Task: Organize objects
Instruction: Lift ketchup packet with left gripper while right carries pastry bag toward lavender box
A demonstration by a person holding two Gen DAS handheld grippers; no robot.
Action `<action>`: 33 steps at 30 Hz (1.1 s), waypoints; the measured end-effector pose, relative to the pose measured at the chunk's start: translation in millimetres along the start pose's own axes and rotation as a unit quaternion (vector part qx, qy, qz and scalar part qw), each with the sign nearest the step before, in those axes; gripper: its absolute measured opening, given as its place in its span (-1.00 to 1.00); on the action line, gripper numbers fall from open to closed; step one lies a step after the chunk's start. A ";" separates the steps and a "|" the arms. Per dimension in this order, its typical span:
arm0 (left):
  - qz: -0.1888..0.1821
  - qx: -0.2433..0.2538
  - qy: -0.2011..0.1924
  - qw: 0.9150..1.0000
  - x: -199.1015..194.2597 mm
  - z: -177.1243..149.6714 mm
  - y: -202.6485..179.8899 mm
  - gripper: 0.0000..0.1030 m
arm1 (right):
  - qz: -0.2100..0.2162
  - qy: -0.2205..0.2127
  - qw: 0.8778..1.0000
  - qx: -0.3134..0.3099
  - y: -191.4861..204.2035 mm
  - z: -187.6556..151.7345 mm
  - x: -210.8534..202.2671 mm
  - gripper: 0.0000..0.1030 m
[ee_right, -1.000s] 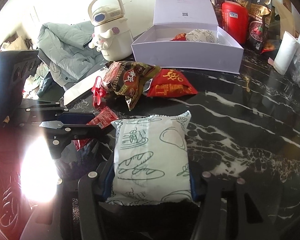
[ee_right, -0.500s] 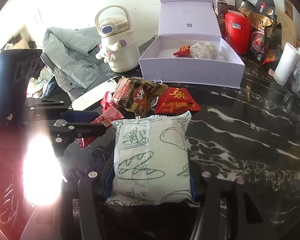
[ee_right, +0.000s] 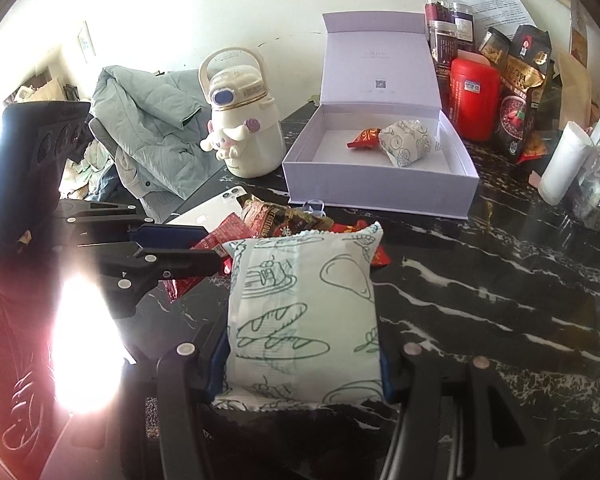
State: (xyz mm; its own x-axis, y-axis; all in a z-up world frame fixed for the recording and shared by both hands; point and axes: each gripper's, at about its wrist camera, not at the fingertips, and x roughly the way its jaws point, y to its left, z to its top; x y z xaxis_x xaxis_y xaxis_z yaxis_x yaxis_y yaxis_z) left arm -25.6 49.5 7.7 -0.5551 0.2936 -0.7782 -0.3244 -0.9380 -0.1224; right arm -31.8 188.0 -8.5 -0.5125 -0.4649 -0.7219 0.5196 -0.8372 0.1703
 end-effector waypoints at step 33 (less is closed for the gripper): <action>-0.001 0.043 -0.053 0.998 -15.2 73.7 -6.8 -0.53 | -0.013 -0.038 0.999 -0.031 -21.6 68.8 -22.7 0.10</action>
State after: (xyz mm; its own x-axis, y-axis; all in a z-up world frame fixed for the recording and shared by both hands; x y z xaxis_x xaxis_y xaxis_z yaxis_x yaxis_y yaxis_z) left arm -71.4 65.0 65.8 -0.6311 0.3178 -0.7076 -0.3873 -0.9195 -0.0676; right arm -78.5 196.9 50.3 -0.5754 -0.4663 -0.6719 0.5461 -0.8306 0.1089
